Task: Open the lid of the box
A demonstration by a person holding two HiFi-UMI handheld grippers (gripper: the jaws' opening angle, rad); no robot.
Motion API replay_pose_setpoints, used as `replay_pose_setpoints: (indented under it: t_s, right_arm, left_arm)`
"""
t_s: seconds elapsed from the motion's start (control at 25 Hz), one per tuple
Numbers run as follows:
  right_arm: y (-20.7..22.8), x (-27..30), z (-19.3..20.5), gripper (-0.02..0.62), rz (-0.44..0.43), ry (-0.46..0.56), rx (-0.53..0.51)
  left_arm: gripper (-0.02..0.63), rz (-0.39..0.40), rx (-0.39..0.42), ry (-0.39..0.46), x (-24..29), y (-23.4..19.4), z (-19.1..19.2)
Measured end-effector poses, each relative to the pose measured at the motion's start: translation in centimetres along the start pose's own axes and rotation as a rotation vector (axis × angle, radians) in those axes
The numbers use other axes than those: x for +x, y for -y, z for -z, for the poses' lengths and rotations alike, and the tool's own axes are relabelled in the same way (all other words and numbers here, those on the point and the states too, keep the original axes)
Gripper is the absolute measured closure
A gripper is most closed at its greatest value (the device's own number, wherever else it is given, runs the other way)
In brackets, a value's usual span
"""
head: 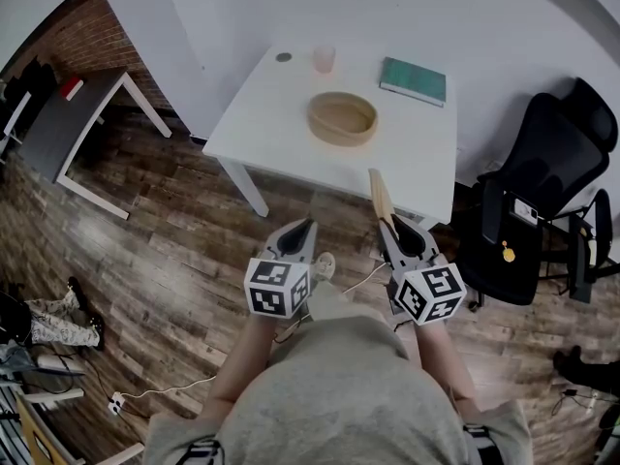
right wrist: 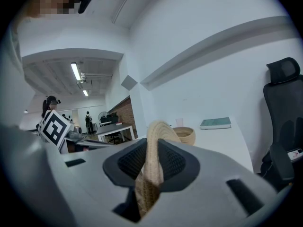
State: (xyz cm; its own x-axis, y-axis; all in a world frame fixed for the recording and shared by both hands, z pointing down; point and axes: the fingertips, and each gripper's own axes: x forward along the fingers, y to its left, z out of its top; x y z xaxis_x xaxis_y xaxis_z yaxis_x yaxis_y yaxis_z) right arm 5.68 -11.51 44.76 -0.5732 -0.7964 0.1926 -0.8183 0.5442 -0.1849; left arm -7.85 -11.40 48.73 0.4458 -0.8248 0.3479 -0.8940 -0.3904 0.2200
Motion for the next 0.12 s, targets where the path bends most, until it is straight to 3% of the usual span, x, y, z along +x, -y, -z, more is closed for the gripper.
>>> replay_pose_setpoints:
  t_s: [0.12]
  right_arm:
    - [-0.02,0.09,-0.13,0.515,0.0,0.004,-0.001]
  left_arm:
    - [0.59,0.004,-0.007,0.003,-0.06,-0.06,-0.14]
